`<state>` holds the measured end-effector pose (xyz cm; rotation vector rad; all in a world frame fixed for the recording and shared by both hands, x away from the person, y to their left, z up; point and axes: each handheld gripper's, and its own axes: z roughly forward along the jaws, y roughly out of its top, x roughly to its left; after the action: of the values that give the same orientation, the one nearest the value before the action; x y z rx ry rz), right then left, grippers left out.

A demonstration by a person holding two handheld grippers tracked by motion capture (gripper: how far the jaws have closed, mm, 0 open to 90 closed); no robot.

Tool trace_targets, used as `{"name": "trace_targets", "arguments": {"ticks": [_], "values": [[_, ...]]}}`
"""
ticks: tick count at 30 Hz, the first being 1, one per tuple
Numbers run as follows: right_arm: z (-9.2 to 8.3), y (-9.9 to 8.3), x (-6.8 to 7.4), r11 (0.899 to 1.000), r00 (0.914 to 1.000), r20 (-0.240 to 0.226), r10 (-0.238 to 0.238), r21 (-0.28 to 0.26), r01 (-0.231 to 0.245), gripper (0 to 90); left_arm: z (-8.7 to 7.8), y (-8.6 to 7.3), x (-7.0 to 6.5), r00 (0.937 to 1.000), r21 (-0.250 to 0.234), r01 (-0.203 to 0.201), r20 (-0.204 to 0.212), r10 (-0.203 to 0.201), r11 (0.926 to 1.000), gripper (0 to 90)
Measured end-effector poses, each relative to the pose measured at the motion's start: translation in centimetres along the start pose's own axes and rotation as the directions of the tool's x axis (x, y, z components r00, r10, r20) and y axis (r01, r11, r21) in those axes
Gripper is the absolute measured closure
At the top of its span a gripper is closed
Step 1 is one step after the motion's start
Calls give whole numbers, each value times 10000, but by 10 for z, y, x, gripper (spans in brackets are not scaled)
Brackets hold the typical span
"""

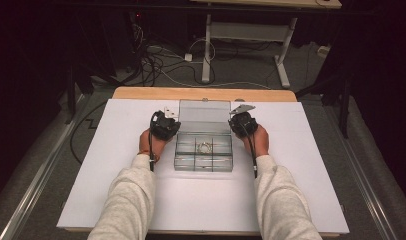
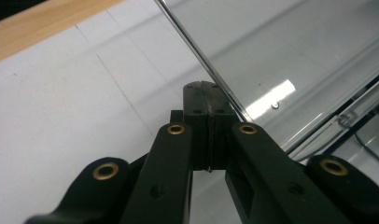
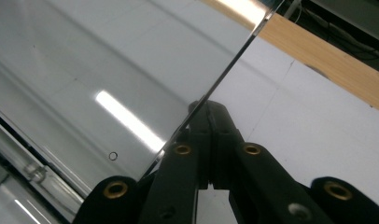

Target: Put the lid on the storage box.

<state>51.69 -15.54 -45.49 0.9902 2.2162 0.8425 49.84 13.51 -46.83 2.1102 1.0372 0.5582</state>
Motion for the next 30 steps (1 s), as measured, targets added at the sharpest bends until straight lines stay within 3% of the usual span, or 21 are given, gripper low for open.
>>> {"name": "trace_targets", "arguments": {"ticks": [20,30], "values": [[-20,12,3,9947,9987,454,-230,-988,274,900,-23,15,0,9982,-854,-365,-502,323,9957,876],[-29,16,4,9919,9981,557,-262,-1230,329,900,-33,20,-2,9959,-1040,-578,-757,501,9929,876]]}}
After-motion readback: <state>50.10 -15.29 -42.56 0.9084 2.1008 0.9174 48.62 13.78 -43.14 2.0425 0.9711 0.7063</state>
